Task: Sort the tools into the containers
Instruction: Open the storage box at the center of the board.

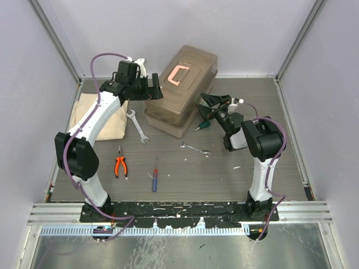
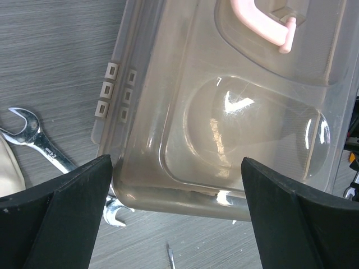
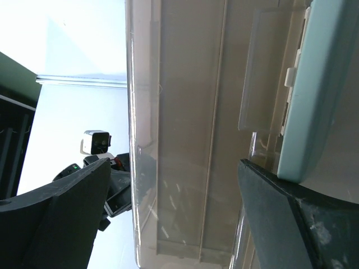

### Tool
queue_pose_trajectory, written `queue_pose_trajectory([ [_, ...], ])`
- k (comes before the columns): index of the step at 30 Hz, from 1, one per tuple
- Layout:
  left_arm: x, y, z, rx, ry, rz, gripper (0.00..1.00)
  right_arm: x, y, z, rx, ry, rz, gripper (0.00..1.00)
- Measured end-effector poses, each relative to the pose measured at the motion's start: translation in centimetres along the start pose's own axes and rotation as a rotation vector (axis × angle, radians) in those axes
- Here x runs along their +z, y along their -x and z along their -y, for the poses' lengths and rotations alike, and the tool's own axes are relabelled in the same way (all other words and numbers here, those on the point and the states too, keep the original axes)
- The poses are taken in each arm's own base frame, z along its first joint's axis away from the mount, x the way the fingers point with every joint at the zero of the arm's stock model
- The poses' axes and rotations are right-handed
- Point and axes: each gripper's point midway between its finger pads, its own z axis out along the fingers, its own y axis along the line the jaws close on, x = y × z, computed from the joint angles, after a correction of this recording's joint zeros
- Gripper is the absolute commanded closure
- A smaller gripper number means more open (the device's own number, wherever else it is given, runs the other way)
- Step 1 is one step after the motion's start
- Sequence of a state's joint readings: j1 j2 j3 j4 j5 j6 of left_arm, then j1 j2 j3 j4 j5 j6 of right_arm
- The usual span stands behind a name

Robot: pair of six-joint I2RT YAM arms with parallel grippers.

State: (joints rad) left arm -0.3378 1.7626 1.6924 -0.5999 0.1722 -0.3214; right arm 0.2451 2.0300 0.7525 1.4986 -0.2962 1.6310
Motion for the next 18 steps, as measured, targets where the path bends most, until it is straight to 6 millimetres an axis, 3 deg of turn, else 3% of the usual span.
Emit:
queue_pose_trajectory([
  [9,-0.4,0.7,-0.7,-0.067,-0.02,0.005,0.02,-0.4,-0.1,0.3,-0.02,-0.01,0.002,0.02],
  [18,-1.1,3.2,-4.6,-0.243,-0.053,0.077,0.02,-0.6,-0.2,0.4,-0.06,-0.018,0.0,0.02],
])
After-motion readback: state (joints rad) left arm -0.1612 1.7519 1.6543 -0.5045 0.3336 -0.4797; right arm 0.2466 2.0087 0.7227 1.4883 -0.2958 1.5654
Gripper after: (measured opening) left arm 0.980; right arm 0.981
